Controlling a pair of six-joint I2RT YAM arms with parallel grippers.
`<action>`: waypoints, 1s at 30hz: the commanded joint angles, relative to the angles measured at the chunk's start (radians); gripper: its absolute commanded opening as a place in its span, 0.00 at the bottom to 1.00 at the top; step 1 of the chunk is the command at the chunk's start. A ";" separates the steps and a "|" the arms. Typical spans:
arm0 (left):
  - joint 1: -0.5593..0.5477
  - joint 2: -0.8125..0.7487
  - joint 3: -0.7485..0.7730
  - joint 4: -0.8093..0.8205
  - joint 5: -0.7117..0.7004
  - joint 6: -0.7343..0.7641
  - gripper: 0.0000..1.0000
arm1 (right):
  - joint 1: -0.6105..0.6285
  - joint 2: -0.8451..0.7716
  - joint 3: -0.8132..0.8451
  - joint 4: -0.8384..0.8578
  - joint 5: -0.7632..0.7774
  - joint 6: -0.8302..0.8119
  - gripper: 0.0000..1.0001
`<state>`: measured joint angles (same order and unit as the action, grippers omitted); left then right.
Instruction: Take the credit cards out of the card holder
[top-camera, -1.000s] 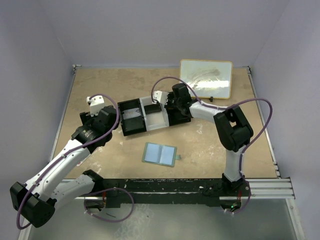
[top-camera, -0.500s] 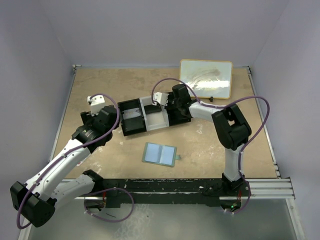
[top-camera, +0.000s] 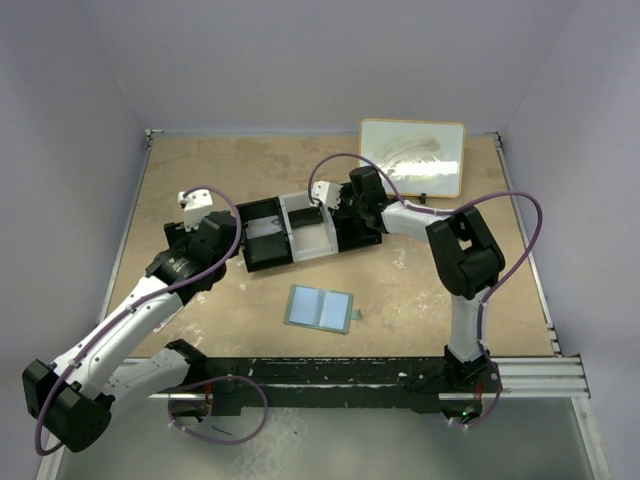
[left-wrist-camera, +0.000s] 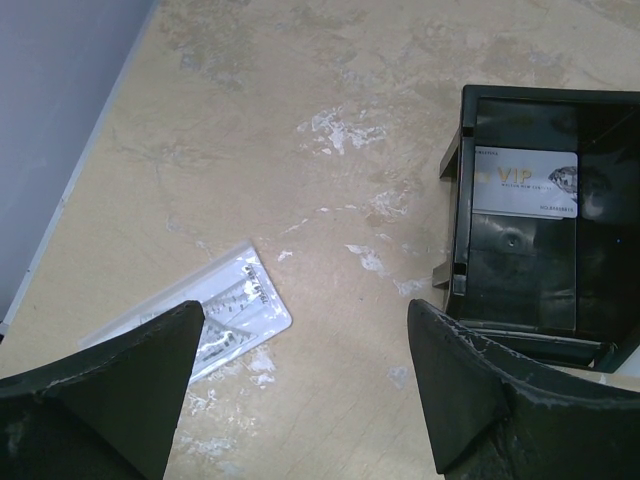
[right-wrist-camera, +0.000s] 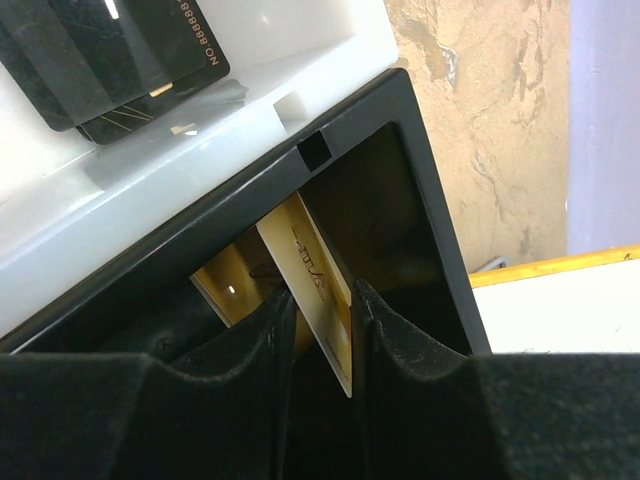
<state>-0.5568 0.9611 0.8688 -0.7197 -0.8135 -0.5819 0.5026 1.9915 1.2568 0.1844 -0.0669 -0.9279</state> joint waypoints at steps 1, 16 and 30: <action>0.005 0.005 0.000 0.026 0.007 0.015 0.80 | -0.004 -0.013 0.039 0.008 -0.015 0.043 0.32; 0.005 0.018 0.000 0.034 0.037 0.027 0.79 | -0.004 -0.039 0.001 0.014 -0.028 0.083 0.43; 0.005 0.004 -0.008 0.048 0.063 0.038 0.78 | -0.007 -0.053 -0.007 0.009 -0.061 0.104 0.55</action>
<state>-0.5568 0.9730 0.8673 -0.7078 -0.7574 -0.5709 0.4999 1.9869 1.2331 0.1993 -0.0799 -0.8471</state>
